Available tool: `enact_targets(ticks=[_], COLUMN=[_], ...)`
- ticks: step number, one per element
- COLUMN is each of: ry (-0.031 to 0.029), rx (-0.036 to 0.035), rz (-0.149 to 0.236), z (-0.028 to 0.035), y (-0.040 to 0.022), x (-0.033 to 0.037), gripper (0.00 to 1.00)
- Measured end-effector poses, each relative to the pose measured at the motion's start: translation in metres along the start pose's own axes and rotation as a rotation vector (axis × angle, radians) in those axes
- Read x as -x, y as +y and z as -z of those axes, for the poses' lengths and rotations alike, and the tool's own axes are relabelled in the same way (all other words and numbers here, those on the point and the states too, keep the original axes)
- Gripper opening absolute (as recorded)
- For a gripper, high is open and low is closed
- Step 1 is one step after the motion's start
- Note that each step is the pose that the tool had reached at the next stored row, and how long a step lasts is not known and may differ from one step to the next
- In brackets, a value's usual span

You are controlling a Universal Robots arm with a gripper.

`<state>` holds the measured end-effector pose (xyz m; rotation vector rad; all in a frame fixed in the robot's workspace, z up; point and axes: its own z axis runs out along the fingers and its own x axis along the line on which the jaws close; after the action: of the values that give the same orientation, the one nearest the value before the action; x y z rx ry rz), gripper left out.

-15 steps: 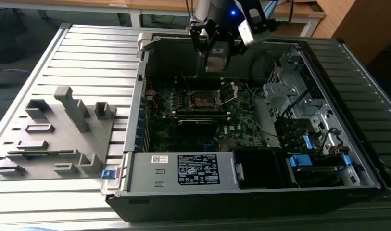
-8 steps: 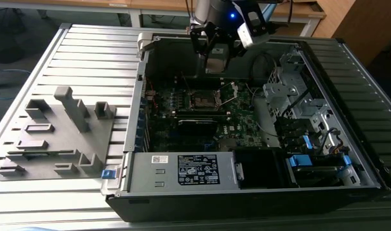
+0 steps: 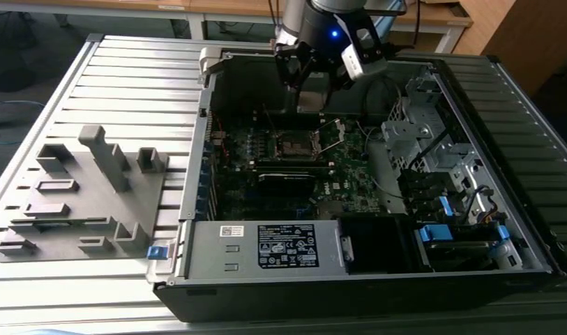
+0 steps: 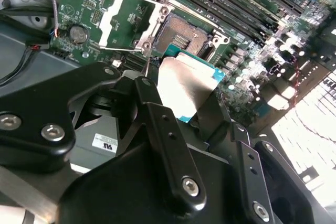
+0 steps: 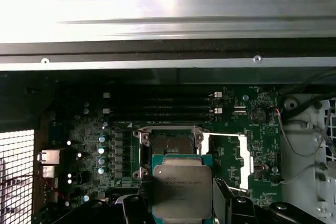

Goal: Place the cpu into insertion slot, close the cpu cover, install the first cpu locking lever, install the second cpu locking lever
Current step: 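Place the cpu into insertion slot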

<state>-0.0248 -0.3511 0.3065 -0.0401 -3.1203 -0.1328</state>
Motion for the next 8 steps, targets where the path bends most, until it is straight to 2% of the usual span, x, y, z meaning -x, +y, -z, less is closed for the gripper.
enact_targets(ticks=[5, 8], ry=[-0.0001, -0.0002], rx=[-0.0022, -0.0032], rz=[0.0, 0.0], z=[-0.0091, -0.0136], y=[-0.0008, -0.0013], x=[-0.0007, -0.004], gripper=[0.54, 0.54])
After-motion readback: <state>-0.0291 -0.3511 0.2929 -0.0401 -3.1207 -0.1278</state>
